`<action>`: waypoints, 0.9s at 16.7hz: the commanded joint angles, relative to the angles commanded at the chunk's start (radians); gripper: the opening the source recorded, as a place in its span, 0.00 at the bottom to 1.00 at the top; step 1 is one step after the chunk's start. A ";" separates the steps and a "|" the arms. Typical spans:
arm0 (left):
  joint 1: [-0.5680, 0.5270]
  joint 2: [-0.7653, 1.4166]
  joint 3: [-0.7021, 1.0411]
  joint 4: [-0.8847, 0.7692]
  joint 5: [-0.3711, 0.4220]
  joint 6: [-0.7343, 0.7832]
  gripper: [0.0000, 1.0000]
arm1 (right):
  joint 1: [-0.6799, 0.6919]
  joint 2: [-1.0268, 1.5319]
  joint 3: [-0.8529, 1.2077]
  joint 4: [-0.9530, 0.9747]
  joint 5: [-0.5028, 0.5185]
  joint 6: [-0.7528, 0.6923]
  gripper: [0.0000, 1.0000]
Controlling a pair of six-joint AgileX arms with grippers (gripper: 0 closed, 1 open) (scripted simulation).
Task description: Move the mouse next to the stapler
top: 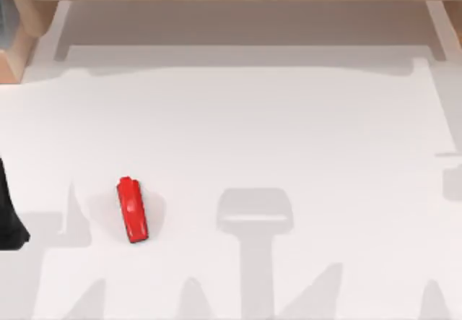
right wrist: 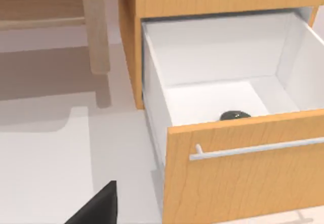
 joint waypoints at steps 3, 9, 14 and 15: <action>0.000 0.000 0.000 0.000 0.000 0.000 1.00 | -0.055 0.245 0.246 -0.143 0.002 -0.019 1.00; 0.000 0.000 0.000 0.000 0.000 0.000 1.00 | -0.124 0.623 0.623 -0.360 0.005 -0.065 1.00; 0.000 0.000 0.000 0.000 0.000 0.000 1.00 | -0.162 0.915 0.906 -0.530 0.002 -0.113 1.00; 0.000 0.000 0.000 0.000 0.000 0.000 1.00 | -0.168 0.969 0.961 -0.560 0.001 -0.123 1.00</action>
